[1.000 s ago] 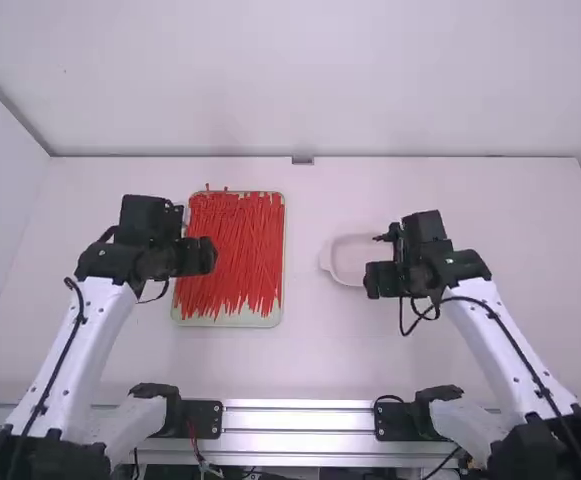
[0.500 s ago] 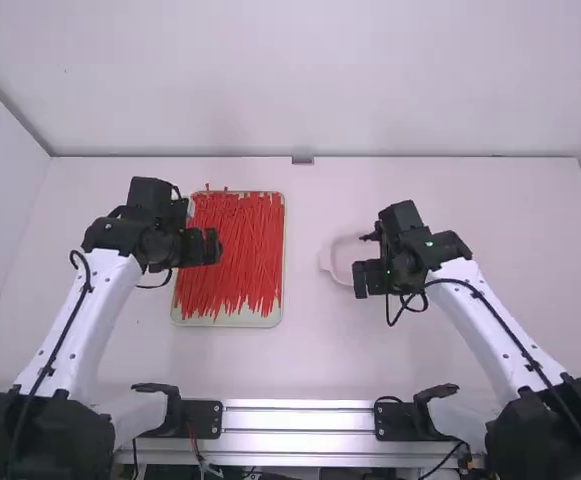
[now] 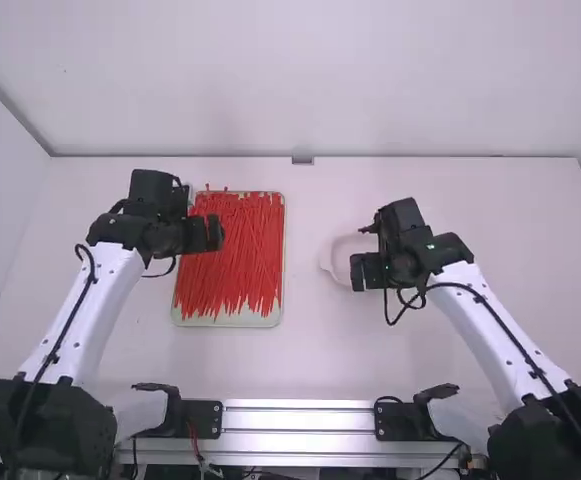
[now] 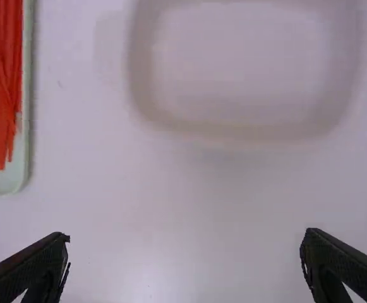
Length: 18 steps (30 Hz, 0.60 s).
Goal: Fasten the cable tie
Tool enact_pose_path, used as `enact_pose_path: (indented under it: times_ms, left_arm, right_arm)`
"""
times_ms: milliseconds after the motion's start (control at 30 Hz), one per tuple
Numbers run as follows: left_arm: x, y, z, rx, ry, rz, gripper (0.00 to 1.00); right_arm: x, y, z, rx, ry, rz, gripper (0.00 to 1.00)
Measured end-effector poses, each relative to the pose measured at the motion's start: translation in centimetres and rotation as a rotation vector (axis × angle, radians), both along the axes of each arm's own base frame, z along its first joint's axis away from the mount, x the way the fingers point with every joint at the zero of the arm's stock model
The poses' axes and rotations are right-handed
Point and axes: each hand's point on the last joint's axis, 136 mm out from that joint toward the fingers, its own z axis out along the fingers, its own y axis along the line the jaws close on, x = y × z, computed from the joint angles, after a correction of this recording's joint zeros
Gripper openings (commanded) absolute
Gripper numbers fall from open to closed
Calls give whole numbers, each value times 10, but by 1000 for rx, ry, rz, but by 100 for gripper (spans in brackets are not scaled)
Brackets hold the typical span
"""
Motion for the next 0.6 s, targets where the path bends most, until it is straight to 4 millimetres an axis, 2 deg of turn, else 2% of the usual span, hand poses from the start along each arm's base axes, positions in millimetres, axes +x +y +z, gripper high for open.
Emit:
enact_pose_path:
  times_ms: [167, 400, 600]
  left_arm:
    - [20, -1, -2, 1, 17, 0, 99]
    - [72, -1, 0, 9, 6, 0, 99]
    - [111, -2, -5, 8, -29, 0, 99]
  right_arm:
    - [12, 4, 13, 38, -73, -24, 99]
    - [36, 22, 30, 127, -186, 3, 98]
    - [46, 32, 40, 173, -244, 31, 98]
